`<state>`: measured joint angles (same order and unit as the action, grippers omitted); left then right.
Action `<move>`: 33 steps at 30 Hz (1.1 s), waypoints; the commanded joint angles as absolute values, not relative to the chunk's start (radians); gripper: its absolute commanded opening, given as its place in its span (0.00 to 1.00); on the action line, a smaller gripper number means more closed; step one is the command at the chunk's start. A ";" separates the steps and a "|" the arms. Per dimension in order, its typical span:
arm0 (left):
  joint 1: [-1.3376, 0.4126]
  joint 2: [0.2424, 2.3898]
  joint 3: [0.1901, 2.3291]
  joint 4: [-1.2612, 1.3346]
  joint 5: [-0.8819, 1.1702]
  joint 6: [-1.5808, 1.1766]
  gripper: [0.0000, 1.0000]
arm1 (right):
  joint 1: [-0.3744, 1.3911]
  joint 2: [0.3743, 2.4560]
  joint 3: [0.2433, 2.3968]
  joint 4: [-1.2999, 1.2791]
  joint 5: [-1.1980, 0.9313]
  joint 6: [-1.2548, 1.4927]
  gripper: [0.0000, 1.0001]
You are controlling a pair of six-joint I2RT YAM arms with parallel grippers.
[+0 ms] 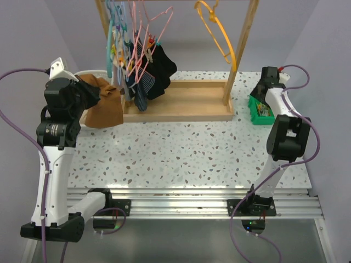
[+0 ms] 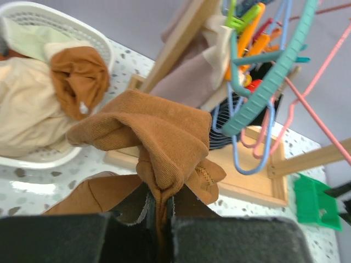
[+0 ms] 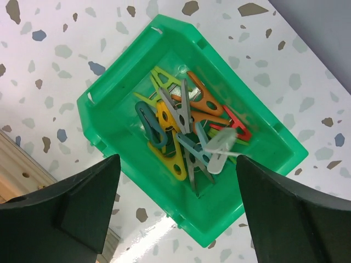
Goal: Remove the underwear clipped to the hanger
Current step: Place the clamp in the bin, then place the underwear in the bin.
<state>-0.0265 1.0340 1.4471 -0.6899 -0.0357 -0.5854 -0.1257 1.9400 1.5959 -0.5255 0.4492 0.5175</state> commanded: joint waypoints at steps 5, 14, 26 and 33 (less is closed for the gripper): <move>-0.002 1.086 1.491 -0.715 -0.316 -0.561 0.00 | -0.130 1.798 1.646 -0.670 0.373 0.546 0.99; 0.144 1.146 1.375 -0.513 -0.333 -0.540 0.00 | -0.091 1.457 1.341 -0.679 0.187 0.621 0.99; 0.238 1.366 1.216 0.061 -0.267 -0.482 0.00 | 0.125 1.015 1.164 -0.849 0.003 0.608 0.99; 0.244 1.561 1.175 0.089 -0.230 -0.517 0.00 | 0.152 0.870 1.166 -0.951 -0.063 0.603 0.99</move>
<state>0.2314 1.4967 1.1942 0.0013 -0.2527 -0.5056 0.1505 0.8948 1.1534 -0.8761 0.0055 0.6064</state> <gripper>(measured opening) 0.051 0.986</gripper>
